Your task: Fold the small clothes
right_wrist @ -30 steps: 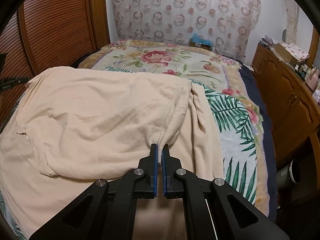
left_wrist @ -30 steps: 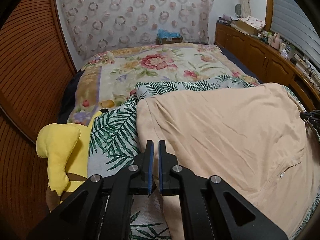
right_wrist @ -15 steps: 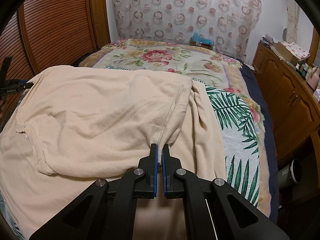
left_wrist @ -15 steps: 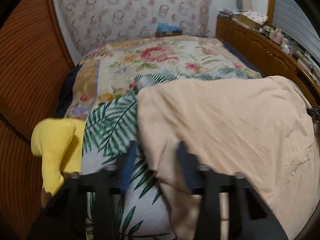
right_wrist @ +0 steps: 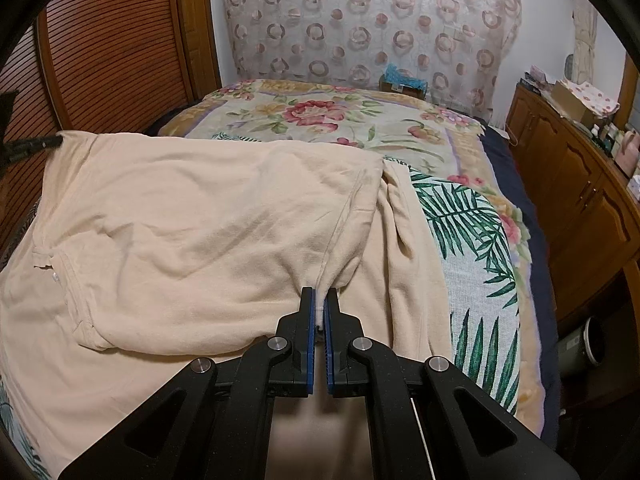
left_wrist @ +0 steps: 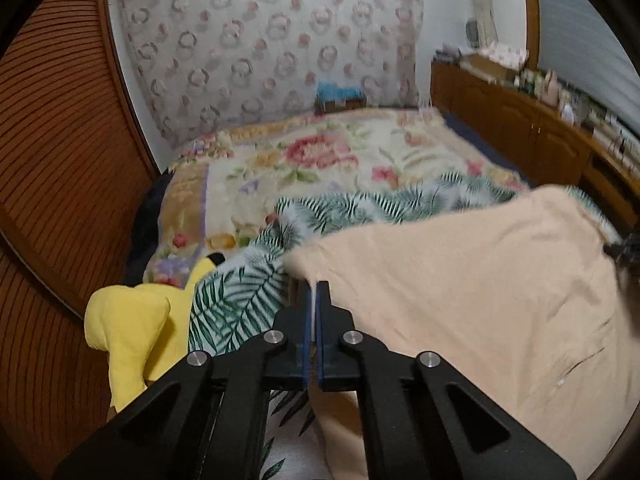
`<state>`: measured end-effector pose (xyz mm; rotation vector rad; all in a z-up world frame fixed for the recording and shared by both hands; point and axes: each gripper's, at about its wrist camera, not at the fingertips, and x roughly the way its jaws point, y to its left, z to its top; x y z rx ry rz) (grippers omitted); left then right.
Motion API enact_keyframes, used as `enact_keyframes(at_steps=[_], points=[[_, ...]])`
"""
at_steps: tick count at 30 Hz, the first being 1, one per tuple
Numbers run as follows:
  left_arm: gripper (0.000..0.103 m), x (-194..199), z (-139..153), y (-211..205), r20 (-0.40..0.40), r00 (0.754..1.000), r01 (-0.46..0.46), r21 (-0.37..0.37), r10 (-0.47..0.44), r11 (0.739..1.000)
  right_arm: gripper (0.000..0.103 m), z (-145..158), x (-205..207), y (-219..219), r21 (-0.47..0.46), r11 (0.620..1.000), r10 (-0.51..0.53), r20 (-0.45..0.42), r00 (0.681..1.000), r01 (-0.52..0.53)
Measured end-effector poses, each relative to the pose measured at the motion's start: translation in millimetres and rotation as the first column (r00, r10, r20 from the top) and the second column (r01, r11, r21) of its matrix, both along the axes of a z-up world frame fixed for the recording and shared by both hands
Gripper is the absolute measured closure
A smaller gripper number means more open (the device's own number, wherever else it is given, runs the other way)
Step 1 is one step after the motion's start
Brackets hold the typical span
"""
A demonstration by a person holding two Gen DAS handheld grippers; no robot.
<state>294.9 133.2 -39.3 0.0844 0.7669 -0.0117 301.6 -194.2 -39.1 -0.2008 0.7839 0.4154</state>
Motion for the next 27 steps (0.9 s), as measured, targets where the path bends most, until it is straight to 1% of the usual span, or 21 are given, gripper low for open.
enact_keyframes(at_steps=[3, 8, 13, 16, 22, 27], points=[[0.101, -4, 6, -6, 0.006, 1.000, 0.018, 0.001, -0.018, 1.000, 0.100, 1, -3, 1, -0.005, 1.000, -0.004, 0.013, 1.000, 0.004], [0.101, -13, 10, -18, 0.009, 0.999, 0.040, -0.026, -0.040, 0.999, 0.100, 7, -12, -4, 0.010, 1.000, -0.007, 0.038, 0.999, 0.006], [0.101, -37, 22, -26, 0.042, 0.998, 0.058, -0.065, -0.055, 0.996, 0.100, 30, -31, -18, 0.045, 0.999, -0.030, 0.099, 0.995, 0.025], [0.101, -54, 36, -30, 0.076, 0.995, 0.064, -0.069, -0.059, 0.996, 0.100, 47, -47, -26, 0.065, 0.997, -0.036, 0.136, 0.990, 0.028], [0.101, -92, 66, -24, 0.150, 0.988, 0.059, -0.076, -0.047, 0.995, 0.100, 74, -90, -34, 0.073, 0.997, -0.040, 0.217, 0.975, 0.025], [0.101, -128, 79, -17, 0.179, 0.983, 0.054, -0.099, -0.036, 0.994, 0.100, 100, -131, -50, 0.091, 0.995, -0.063, 0.290, 0.955, 0.038]])
